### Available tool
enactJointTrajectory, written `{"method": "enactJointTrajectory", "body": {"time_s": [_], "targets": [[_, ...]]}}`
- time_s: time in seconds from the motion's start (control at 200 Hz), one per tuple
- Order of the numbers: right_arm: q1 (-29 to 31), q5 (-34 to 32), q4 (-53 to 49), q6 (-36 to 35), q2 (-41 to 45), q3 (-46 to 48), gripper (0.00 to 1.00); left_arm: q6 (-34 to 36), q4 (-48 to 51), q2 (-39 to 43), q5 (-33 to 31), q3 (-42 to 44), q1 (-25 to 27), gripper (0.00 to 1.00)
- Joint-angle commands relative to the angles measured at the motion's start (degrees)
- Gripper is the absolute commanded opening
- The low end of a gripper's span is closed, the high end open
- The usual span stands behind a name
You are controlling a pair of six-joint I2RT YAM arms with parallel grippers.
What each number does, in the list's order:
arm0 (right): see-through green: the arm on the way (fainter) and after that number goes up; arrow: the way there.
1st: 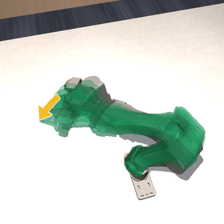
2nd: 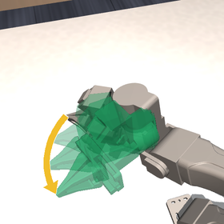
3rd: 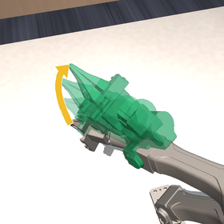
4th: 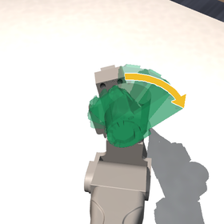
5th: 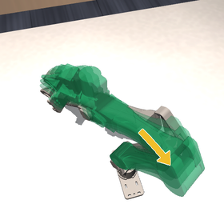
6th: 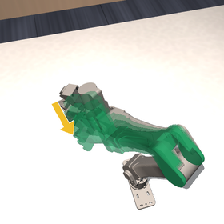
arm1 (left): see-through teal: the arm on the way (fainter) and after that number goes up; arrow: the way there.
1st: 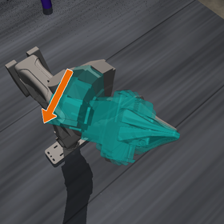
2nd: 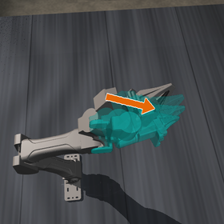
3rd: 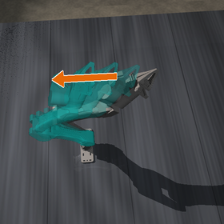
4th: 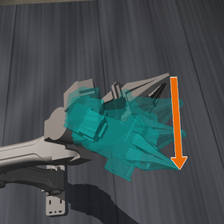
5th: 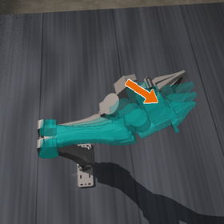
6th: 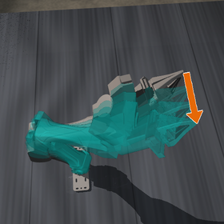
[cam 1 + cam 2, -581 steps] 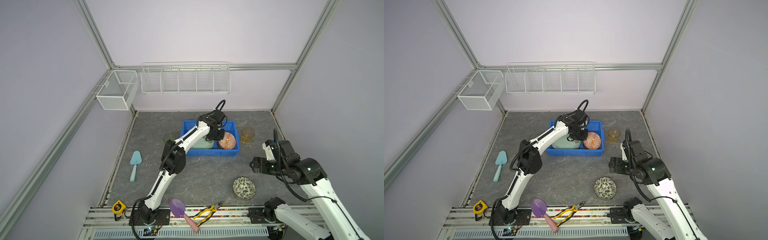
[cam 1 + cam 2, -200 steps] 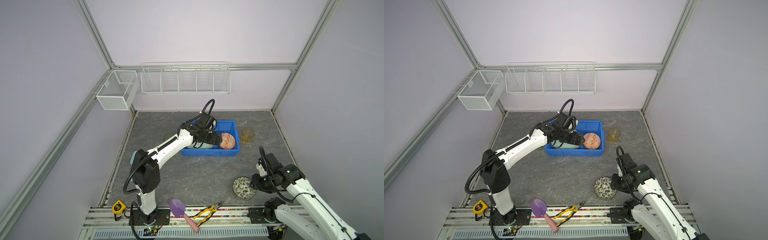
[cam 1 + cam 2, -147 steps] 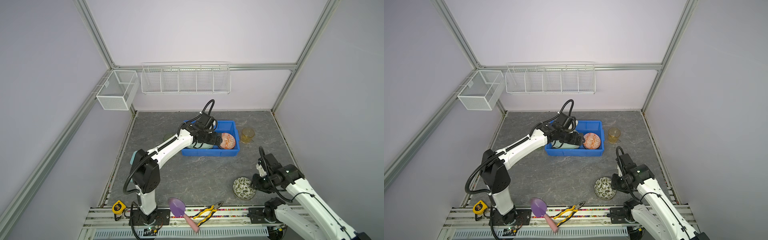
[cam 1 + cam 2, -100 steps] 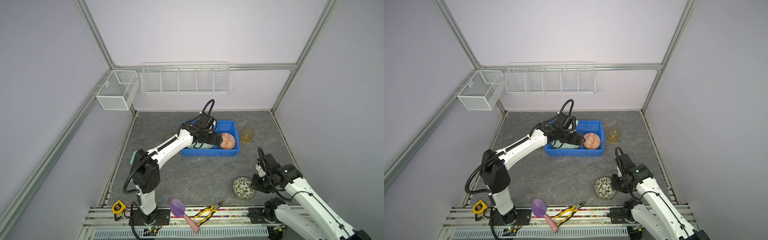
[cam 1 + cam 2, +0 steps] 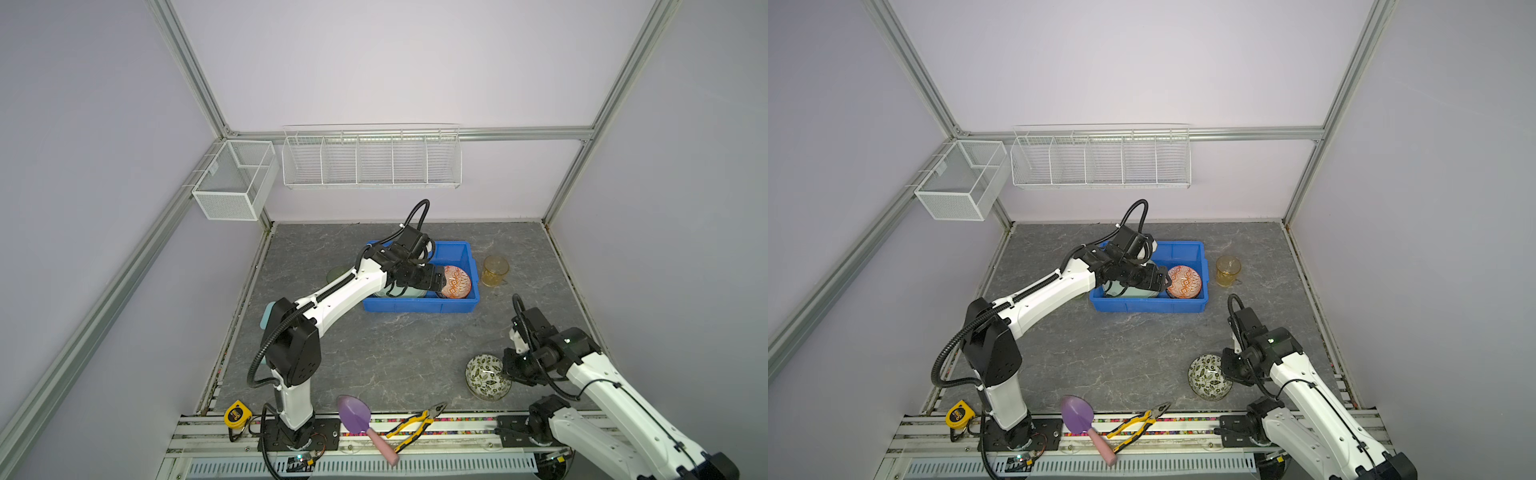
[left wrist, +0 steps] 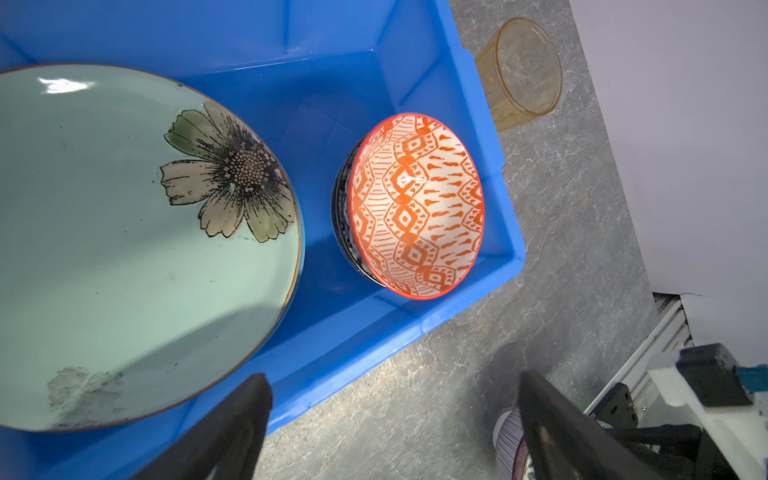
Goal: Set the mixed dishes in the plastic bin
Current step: 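Lift the pink-rimmed leaf bowl toward the bin while the left gripper moves to meet it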
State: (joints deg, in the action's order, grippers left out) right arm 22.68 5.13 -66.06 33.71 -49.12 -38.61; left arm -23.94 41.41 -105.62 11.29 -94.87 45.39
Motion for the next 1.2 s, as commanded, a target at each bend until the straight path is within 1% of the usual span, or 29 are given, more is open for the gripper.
{"method": "enactJointTrajectory", "body": {"time_s": [0.0,0.515,0.655,0.88,1.05,1.195], "targets": [[0.6,-0.4,0.8,0.8,-0.4,1.2,0.26,-0.8,0.1,-1.4,0.8,-0.8,0.3,0.93],[1.1,-0.9,1.4,1.1,0.2,1.7,0.19,-0.8,0.9,-2.3,1.2,-0.8,0.3,0.93],[1.1,-1.1,1.4,1.2,0.8,1.5,0.13,-1.0,1.1,-2.3,1.3,-0.9,0.3,0.93],[1.1,-1.0,1.2,1.3,1.6,1.0,0.11,-0.7,1.7,-2.5,1.2,-1.3,0.3,0.93],[1.2,-1.8,0.6,1.6,2.7,-0.1,0.07,-1.4,2.1,-2.0,1.7,-1.5,0.3,0.93],[1.2,-2.7,-0.2,1.7,3.4,-1.8,0.07,-3.0,2.6,-0.8,3.2,-0.6,0.3,0.93]]}}
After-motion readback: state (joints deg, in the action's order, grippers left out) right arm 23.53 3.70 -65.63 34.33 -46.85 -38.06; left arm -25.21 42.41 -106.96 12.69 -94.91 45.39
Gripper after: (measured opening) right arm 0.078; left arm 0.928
